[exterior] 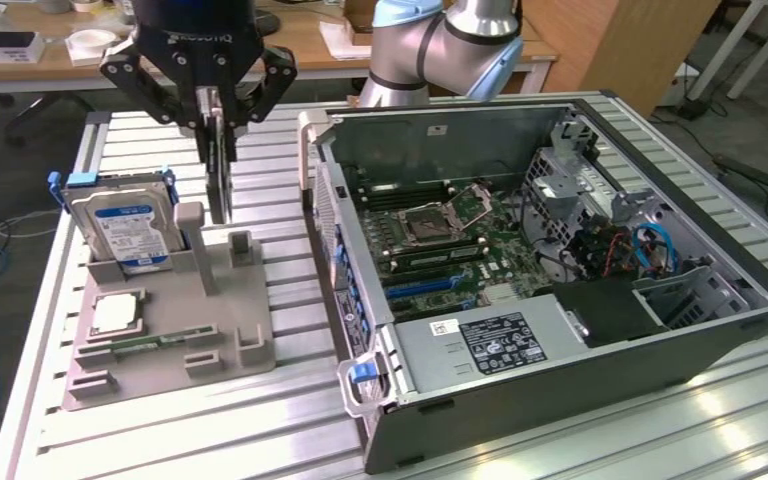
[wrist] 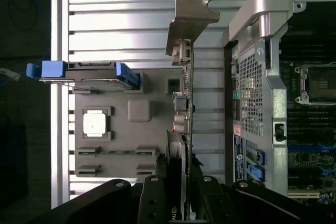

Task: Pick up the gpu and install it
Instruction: 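Pick up the gpu and move the gpu toward the slot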

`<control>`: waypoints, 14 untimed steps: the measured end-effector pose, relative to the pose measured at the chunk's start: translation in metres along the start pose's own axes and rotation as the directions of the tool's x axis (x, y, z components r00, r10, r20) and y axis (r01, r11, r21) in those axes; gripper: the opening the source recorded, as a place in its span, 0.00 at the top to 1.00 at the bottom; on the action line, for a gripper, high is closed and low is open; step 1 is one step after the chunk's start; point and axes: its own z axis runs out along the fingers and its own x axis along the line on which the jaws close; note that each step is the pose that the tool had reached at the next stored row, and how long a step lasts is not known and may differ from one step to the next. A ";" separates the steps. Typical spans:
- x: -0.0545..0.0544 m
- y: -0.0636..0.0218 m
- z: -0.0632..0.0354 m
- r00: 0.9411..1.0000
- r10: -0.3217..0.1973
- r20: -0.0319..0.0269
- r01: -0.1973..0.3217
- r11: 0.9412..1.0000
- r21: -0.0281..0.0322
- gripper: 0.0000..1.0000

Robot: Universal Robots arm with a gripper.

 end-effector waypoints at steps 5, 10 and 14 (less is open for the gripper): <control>0.000 0.0005 -0.0051 1.000 0.000 0.000 0.000 1.000 0.000 0.73; 0.000 0.0008 -0.0078 1.000 0.000 0.000 0.000 1.000 0.000 0.73; 0.000 0.0007 -0.0079 1.000 0.000 0.000 0.000 1.000 0.000 0.73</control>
